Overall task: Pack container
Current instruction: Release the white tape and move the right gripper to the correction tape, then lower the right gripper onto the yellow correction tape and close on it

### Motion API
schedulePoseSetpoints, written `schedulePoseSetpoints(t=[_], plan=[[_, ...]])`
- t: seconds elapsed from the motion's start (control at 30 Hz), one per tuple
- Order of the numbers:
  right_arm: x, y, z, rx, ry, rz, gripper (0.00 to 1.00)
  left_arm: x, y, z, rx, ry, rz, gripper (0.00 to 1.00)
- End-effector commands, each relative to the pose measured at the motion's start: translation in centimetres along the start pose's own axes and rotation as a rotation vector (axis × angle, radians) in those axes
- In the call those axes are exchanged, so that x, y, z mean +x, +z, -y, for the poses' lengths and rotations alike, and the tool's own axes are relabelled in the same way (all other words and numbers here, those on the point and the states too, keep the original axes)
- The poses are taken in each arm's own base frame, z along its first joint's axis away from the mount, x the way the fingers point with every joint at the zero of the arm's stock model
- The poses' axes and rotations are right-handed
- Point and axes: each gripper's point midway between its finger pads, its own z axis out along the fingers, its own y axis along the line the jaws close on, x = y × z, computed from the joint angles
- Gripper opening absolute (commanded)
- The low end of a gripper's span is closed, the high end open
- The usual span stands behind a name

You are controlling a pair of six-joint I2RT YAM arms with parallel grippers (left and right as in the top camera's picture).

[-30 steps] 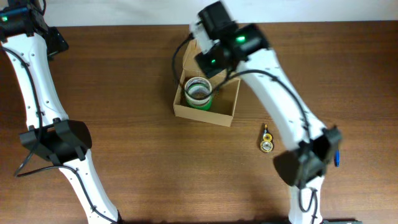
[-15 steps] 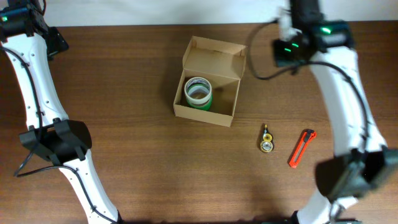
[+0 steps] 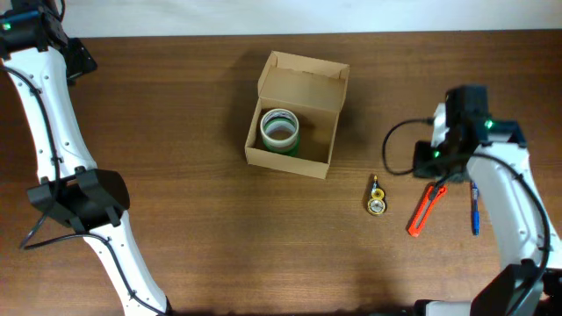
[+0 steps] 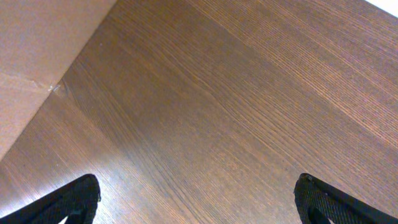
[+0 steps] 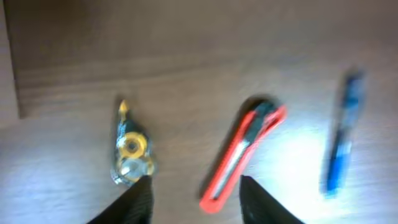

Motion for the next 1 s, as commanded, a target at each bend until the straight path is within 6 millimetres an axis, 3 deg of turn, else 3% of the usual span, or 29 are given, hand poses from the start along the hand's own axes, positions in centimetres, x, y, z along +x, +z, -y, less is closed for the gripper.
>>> schedulePoseSetpoints(t=[0.0,0.2,0.43,0.77,0.97], plan=[[1.7,0.5,-2.4,-0.127,0.099,-0.020,0.49,-0.4,-1.4,-0.7,0.005,-0.002,0.025,1.00],[2.4,1.8,-5.2,-0.136,0.226,-0.029,0.52,-0.4,-1.4,-0.7,0.005,-0.002,0.025,1.00],[3.0,2.2,-7.1,-0.008,0.335,0.024,0.56,-0.4,-1.4,-0.7,0.005,-0.002,0.025,1.00],[5.3,5.8,-6.6,0.025,0.331,0.016,0.60,-0.4,-1.4,-0.7,0.005,-0.002,0.025,1.00],[6.3,7.3,-6.1,0.005,0.239,-0.008,0.65,-0.4,-1.4,-0.7,0.005,-0.003,0.025,1.00]])
